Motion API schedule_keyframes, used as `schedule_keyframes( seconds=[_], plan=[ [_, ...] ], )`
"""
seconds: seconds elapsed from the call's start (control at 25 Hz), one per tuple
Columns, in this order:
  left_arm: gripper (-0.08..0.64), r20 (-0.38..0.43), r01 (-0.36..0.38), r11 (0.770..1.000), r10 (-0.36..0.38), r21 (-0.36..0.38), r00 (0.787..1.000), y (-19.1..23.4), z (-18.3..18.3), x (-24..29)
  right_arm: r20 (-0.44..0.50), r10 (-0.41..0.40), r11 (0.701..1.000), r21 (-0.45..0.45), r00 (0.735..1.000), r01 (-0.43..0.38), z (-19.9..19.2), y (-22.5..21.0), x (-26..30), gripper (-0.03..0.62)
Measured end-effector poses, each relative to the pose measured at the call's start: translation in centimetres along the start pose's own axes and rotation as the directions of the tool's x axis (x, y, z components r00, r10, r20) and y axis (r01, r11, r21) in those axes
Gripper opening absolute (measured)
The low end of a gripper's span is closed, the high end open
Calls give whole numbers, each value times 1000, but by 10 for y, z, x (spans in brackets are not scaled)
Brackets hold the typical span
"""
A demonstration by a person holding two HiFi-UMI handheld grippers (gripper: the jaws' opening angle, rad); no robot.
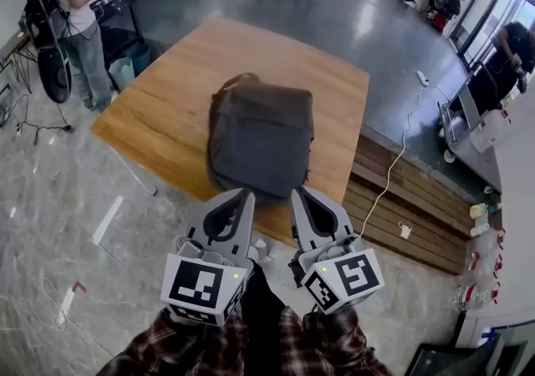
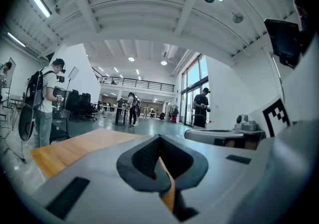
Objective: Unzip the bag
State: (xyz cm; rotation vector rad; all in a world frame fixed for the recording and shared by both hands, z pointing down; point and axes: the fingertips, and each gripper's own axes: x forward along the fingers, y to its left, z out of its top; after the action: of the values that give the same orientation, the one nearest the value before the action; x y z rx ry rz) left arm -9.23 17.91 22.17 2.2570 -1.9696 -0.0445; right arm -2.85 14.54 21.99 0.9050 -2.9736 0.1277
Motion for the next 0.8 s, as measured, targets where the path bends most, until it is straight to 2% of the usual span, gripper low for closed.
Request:
schedule_keyframes(
  seconds=[0.4, 0.6, 0.8],
  plan=[
    [8, 7, 57, 998, -57, 24, 998, 31, 46, 142, 16, -45, 999, -18, 999, 45, 41, -109, 92, 9],
    [8, -7, 70, 997, -70, 29, 998, 45, 43, 182, 4, -76, 997, -25, 997, 76, 41, -140, 115, 10],
    [8, -18, 117, 993, -116, 26, 993, 49, 46, 210, -4, -127, 992, -20, 992, 127, 43, -162, 125, 9]
  ],
)
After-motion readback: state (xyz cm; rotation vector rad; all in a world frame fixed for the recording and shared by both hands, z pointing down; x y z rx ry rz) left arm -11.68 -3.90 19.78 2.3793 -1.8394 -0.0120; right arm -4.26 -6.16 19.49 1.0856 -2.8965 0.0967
